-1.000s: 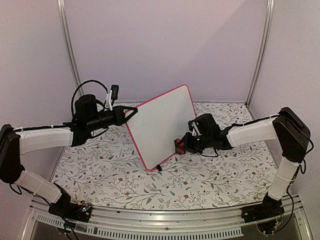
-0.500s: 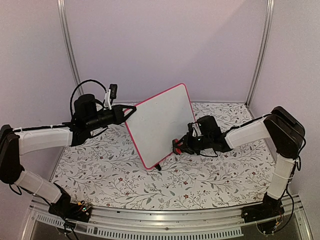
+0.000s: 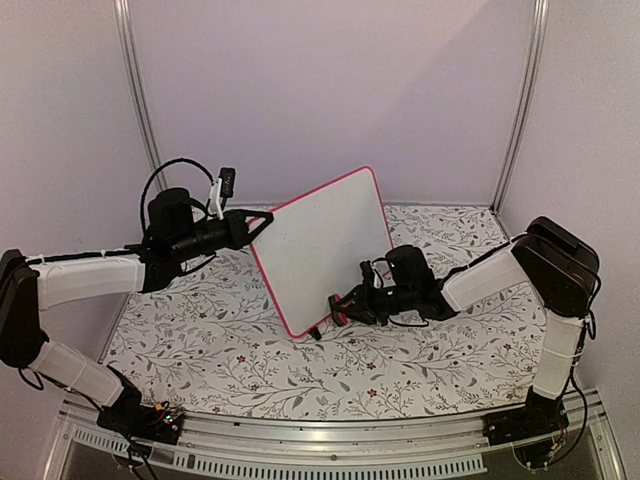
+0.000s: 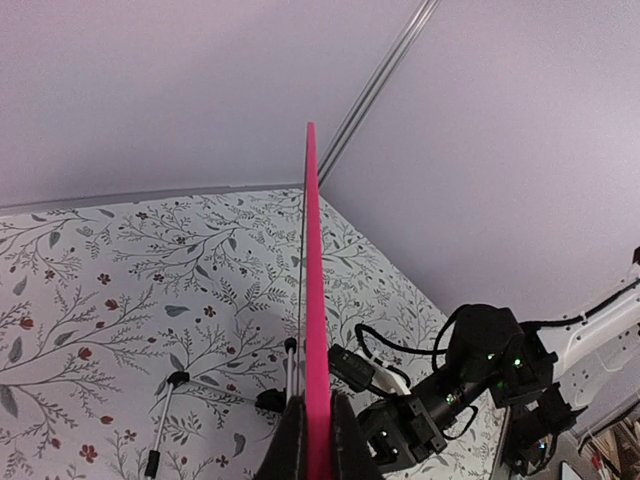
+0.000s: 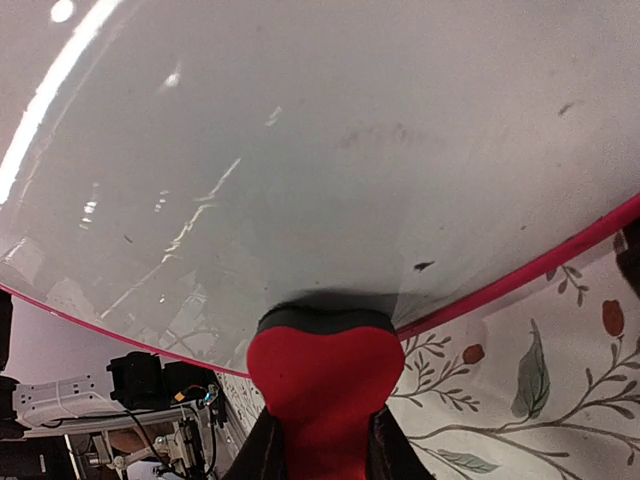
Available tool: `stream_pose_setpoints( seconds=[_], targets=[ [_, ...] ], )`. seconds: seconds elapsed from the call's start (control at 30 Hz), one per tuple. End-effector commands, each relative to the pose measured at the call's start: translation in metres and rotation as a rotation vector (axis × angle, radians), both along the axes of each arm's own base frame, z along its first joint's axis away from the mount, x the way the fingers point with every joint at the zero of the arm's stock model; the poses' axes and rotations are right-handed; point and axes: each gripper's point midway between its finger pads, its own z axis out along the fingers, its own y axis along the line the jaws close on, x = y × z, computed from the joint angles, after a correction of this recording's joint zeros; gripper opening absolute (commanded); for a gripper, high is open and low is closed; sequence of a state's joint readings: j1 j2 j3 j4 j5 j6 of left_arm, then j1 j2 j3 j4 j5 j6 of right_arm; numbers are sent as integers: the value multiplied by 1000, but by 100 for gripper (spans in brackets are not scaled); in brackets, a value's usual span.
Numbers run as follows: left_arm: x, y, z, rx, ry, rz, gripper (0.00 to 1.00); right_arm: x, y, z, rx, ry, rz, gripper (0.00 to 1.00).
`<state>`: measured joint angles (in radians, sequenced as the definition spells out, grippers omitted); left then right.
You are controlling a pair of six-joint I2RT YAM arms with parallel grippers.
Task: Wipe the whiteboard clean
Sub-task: Erase the whiteboard at the center of the board.
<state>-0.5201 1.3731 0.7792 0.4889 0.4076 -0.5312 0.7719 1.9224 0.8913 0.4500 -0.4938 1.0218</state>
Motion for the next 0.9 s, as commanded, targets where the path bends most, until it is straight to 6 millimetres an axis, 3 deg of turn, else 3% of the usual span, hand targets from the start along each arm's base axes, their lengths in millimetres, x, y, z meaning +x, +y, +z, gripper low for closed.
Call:
stream_pose_setpoints(
  seconds=[0.0,0.33,0.47,0.7,0.87],
  targets=[
    [-15,-14,32,-64,-60,-88,0,-10,24,8,47,-5,54,21],
    [-14,-13,33,-69,-62,-87,0,-18,41,28,93,-5,116,22],
    [-14,-12,34,-70,-61,-84,0,-16,39,36,92,-17,105,21],
    [-13,-11,34,-72,-59,-86,0,23,11,87,-75,-273,14,21],
    [-14,-11,35,-72,-61,-85,0,57,-29,105,-234,-413,-108,22]
  ],
)
